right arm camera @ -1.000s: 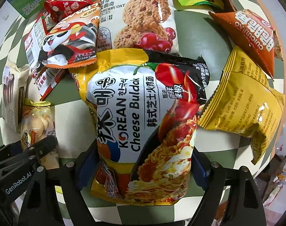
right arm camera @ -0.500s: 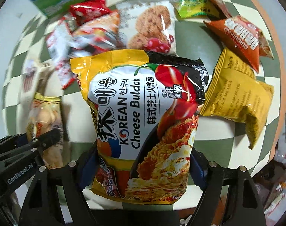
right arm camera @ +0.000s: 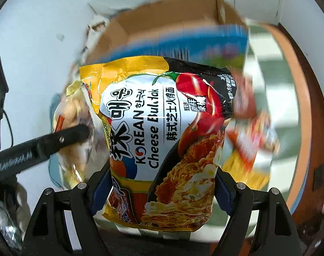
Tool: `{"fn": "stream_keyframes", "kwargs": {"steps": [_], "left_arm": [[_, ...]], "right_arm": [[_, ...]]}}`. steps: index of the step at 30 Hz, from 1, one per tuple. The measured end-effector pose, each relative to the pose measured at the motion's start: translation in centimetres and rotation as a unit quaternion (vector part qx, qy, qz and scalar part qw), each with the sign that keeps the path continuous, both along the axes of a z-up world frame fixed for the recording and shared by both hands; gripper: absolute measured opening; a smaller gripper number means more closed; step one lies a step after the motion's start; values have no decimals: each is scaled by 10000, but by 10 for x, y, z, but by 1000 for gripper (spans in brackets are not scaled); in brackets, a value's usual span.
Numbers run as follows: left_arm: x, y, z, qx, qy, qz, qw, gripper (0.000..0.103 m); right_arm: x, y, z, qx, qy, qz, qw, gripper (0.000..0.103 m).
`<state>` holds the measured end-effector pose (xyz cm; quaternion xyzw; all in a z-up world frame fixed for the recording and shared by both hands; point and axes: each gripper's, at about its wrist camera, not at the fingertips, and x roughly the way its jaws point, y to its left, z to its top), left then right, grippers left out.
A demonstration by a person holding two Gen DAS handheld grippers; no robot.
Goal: Organize snacks
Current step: 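Carry both bags into the cardboard box and open both tools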
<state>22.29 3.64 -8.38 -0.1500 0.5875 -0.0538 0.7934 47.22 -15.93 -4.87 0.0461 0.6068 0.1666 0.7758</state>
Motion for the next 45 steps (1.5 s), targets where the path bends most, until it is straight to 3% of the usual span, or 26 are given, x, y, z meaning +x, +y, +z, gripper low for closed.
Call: {"fn": "stream_keyframes", "kwargs": {"steps": [4, 8, 11, 13, 19, 21, 23, 25, 26, 27, 29, 38, 45], "left_arm": [[87, -6, 25, 147, -219, 7, 9997, 39], [164, 1, 15, 238, 13, 123, 9996, 39], [215, 10, -13, 206, 353, 242, 9989, 39], [246, 12, -39, 141, 664, 299, 9972, 39], [294, 12, -100, 135, 1320, 270, 9908, 40], [303, 9, -115, 313, 1468, 218, 9884, 40], [307, 7, -130, 325, 1664, 177, 9854, 40], [309, 4, -136, 388, 1691, 130, 9848, 46], [309, 3, -136, 460, 1616, 119, 9857, 61], [311, 3, -136, 503, 1573, 105, 9862, 85], [310, 2, -134, 572, 1509, 75, 9869, 96], [279, -3, -99, 871, 1137, -4, 9897, 96], [235, 5, -56, 1067, 533, 158, 9927, 96]], "right_arm": [[18, 1, 7, -83, -393, 107, 9991, 84], [42, 22, -26, -237, -318, 219, 9990, 84], [48, 40, -62, -381, -40, 311, 9988, 84], [61, 46, -44, -483, 174, 340, 9981, 84], [61, 47, -65, -977, 799, 514, 9907, 84], [52, 40, -67, -1062, 961, 532, 9883, 84], [60, 43, -88, -1140, 1142, 556, 9853, 85], [78, 46, -109, -1184, 1329, 548, 9825, 89], [80, 41, -113, -1152, 1391, 479, 9824, 98], [81, 39, -115, -1130, 1373, 482, 9829, 99], [80, 32, -117, -1184, 1321, 510, 9828, 98], [56, -8, -98, -1353, 1020, 259, 9852, 98], [10, -42, -44, -1232, 507, 22, 9911, 98]]}}
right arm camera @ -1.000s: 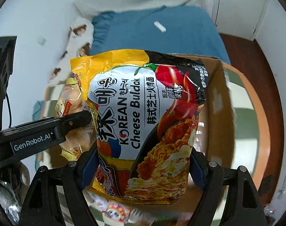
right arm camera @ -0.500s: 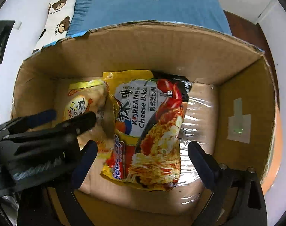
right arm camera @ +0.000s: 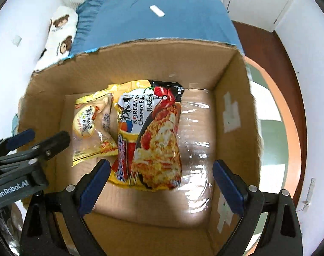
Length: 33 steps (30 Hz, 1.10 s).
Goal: Organize snacks
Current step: 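Carry both bags into the cardboard box and open both tools, then grasp the yellow chip bag with right tool while left tool grasps the Franzzi pack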
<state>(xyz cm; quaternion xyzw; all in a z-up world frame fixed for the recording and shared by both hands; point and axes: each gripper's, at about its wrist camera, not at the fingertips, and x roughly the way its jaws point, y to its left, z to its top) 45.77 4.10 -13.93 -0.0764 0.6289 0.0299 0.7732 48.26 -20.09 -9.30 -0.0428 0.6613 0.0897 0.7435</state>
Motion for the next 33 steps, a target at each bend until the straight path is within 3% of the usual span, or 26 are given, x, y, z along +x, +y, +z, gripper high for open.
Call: {"fn": "stream_keyframes", "kwargs": {"steps": [11, 16, 22, 25, 28, 33], "left_arm": [[-84, 8, 65, 202, -1086, 31, 9939, 96], [-110, 4, 87, 181, -1376, 32, 9903, 96], [-149, 0, 111, 185, -1689, -3, 9855, 96], [-170, 0, 110, 256, -1701, -41, 9851, 96], [-196, 3, 95, 423, -1573, -32, 9866, 96], [-242, 11, 29, 735, -868, -68, 9935, 96]], "right_arm": [[-66, 22, 75, -170, -1195, 206, 9925, 98], [-102, 26, 112, -117, -1584, 150, 9872, 98], [-148, 7, 158, 218, -1736, -45, 9846, 98], [-170, 0, 156, 393, -1631, -116, 9858, 98], [-194, -9, 135, 555, -1304, -245, 9896, 98], [-241, -47, 71, 722, -507, -881, 9922, 98]]}}
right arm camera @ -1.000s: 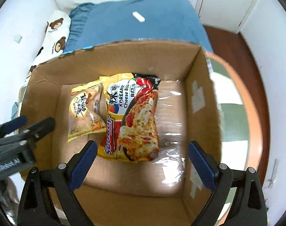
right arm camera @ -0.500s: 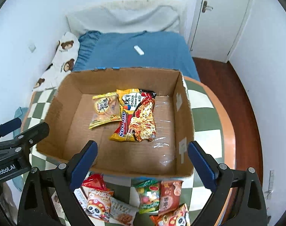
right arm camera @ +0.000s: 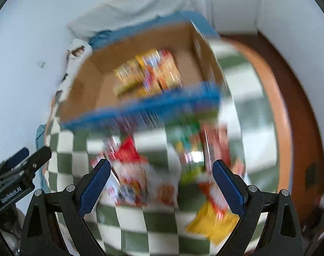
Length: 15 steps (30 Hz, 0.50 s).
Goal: Organize snacks
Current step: 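Grasp the yellow chip bag with right tool while left tool grasps the Franzzi pack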
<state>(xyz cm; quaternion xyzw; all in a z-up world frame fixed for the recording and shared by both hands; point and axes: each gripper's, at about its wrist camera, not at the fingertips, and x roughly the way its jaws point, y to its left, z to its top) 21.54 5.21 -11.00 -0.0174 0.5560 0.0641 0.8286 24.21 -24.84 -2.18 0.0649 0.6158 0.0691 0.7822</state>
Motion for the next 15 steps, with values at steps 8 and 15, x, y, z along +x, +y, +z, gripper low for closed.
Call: {"fn": "stream_keyframes", "kwargs": {"steps": [8, 15], "left_arm": [[-56, 8, -117, -16, 1346, 147, 9908, 96], [-78, 5, -139, -77, 1604, 129, 9869, 96]], "right_arm": [[-80, -85, -106, 143, 1168, -1303, 9845, 96], [-120, -50, -145, 1182, 1691, -1262, 9703, 94]]}}
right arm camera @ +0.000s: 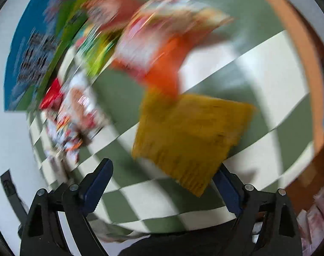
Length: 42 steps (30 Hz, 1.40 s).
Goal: Organize snacks
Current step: 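Grasp the yellow chip bag with right tool while left tool grasps the Franzzi pack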
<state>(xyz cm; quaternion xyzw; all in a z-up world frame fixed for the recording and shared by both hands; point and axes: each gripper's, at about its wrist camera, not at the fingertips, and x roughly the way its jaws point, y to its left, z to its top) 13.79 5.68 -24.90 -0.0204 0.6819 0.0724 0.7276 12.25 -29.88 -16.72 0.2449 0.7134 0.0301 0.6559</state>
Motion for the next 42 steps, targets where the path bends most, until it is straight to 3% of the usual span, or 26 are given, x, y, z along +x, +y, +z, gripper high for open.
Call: {"fn": "stream_keyframes", "kwargs": {"steps": [4, 7, 10, 14, 18, 23, 26, 28, 29, 36, 39, 40, 42], "left_arm": [[-6, -3, 6, -27, -88, -12, 10000, 96], [-11, -7, 7, -31, -156, 22, 9999, 96], [-10, -6, 6, -44, -134, 66, 9999, 96], [-8, -1, 2, -31, -45, 67, 10000, 96], [-15, 2, -3, 13, 15, 83, 10000, 96], [-24, 6, -3, 56, -23, 114, 9999, 96], [-26, 5, -6, 24, 1, 101, 9999, 96], [-22, 2, -7, 0, 29, 74, 10000, 96], [-22, 0, -7, -10, 32, 61, 10000, 96], [-26, 1, -7, -42, 51, 134, 9999, 96], [-24, 10, -5, -45, 39, 163, 9998, 96], [-24, 13, -3, -48, 24, 173, 9998, 96], [-24, 20, 1, -63, -2, 205, 9998, 96]], "right_arm": [[-8, 30, 17, 368, -151, 600, 9974, 94], [-14, 29, 43, -303, -604, 965, 9930, 94], [-5, 24, 59, -1339, -961, 1235, 9786, 94], [6, 11, 58, -1689, -954, 1343, 9718, 94], [3, -9, 43, -1426, -554, 1132, 9817, 94], [-6, -17, 73, -1793, -1340, 1057, 9689, 94], [17, -20, 75, -1352, -1583, 943, 9735, 94], [29, -20, 62, -1038, -1640, 859, 9772, 89], [32, -18, 51, -972, -1506, 854, 9801, 82], [17, 9, 19, 16, -632, 585, 9963, 81], [12, 21, 29, -647, -717, 966, 9906, 82], [11, 28, 40, -1078, -960, 1306, 9809, 82], [11, 42, 55, -1488, -1294, 1935, 9611, 83]]}}
